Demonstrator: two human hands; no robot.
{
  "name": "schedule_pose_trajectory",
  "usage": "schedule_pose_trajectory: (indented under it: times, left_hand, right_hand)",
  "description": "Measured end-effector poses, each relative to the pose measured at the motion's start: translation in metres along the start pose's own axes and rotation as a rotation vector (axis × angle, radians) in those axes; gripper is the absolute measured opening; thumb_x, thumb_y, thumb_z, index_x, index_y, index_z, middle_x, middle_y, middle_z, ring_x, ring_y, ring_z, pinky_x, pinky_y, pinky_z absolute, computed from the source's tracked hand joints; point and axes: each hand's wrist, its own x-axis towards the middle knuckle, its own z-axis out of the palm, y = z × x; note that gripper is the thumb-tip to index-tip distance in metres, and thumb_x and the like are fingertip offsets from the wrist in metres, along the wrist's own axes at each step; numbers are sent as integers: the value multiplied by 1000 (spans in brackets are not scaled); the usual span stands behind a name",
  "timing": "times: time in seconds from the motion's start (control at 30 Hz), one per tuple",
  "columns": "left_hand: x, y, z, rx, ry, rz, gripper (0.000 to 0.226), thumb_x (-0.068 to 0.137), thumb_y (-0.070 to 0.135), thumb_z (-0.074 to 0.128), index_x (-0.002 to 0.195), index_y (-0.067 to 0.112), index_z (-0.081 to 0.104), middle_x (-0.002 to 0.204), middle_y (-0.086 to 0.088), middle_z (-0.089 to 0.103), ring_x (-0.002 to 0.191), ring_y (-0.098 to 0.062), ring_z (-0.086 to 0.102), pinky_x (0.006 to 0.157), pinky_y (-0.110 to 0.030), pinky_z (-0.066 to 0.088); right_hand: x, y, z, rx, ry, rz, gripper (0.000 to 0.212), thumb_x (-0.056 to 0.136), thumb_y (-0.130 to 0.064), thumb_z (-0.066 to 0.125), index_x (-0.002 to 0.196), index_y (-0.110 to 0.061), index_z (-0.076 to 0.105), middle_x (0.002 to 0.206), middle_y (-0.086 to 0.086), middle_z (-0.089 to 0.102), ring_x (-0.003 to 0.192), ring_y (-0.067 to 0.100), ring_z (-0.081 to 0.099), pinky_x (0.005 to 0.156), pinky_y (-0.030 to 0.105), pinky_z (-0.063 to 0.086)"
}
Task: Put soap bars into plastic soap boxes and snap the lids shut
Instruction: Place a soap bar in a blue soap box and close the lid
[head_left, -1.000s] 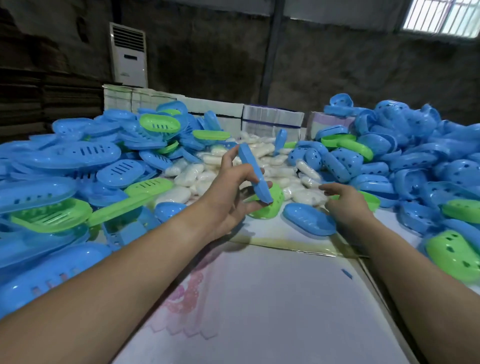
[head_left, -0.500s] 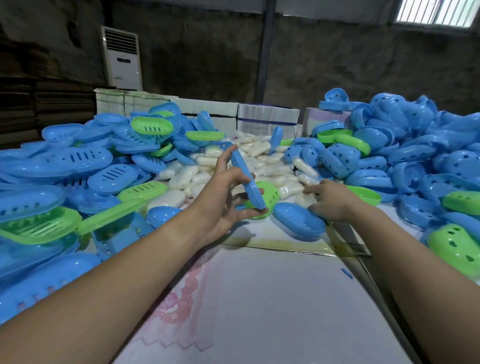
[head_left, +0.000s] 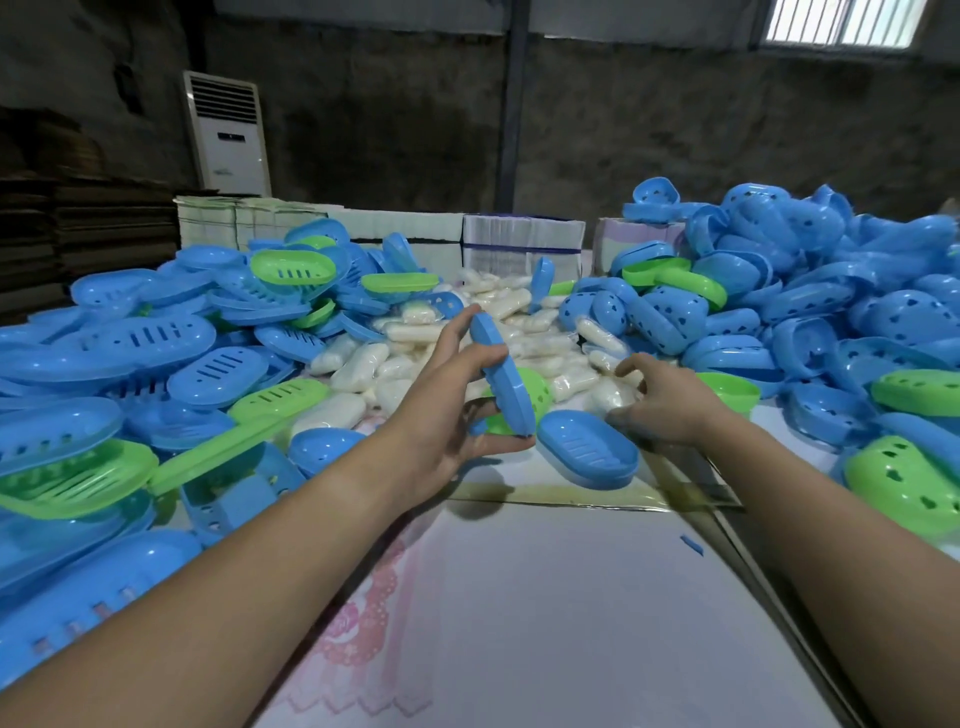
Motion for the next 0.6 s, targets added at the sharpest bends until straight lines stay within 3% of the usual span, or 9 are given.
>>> schedule_pose_trajectory:
  times: [0.17, 0.33, 0.43, 0.5, 0.6]
  left_hand:
    - [-2, -3, 2, 50, -56, 54, 50, 97, 23, 67, 132, 57, 55, 123, -2, 59, 114, -31, 65, 73, -48, 62]
    - [-4, -11, 6, 95, -99, 100, 55, 96, 19, 69, 137, 51, 51, 116, -13, 61, 98, -21, 71, 77, -53, 62]
    - [-5, -15, 6, 91, -89, 90, 55, 97, 17, 67, 138, 50, 49, 112, -10, 65, 95, -18, 73, 84, -60, 60]
    - [-5, -16, 5, 83, -76, 84, 55, 97, 17, 67, 139, 49, 49, 111, -8, 66, 94, -18, 74, 87, -64, 57]
    - [-4, -14, 5, 64, -81, 70, 56, 96, 22, 67, 140, 50, 49, 125, -8, 68, 92, -17, 76, 87, -59, 59]
  right_hand:
    - [-21, -28, -12, 426, 249, -50, 57, 72, -44, 83, 122, -32, 58, 95, -8, 56, 89, 19, 57, 75, 34, 45]
    - [-44, -68, -6, 984, 140, -96, 45, 76, -29, 84, 117, -28, 64, 90, 3, 61, 71, 11, 66, 57, 24, 50]
    - [-50, -82, 4, 1098, 74, -118, 35, 81, -16, 79, 114, -22, 67, 83, 2, 59, 59, 3, 63, 50, 16, 45]
    - [-51, -82, 7, 1149, 32, -110, 31, 84, -13, 76, 112, -21, 67, 81, 1, 63, 64, 5, 66, 56, 19, 49]
    - [-49, -77, 4, 1252, -9, -59, 23, 88, -12, 72, 110, -18, 69, 85, 3, 72, 75, 16, 69, 64, 28, 51]
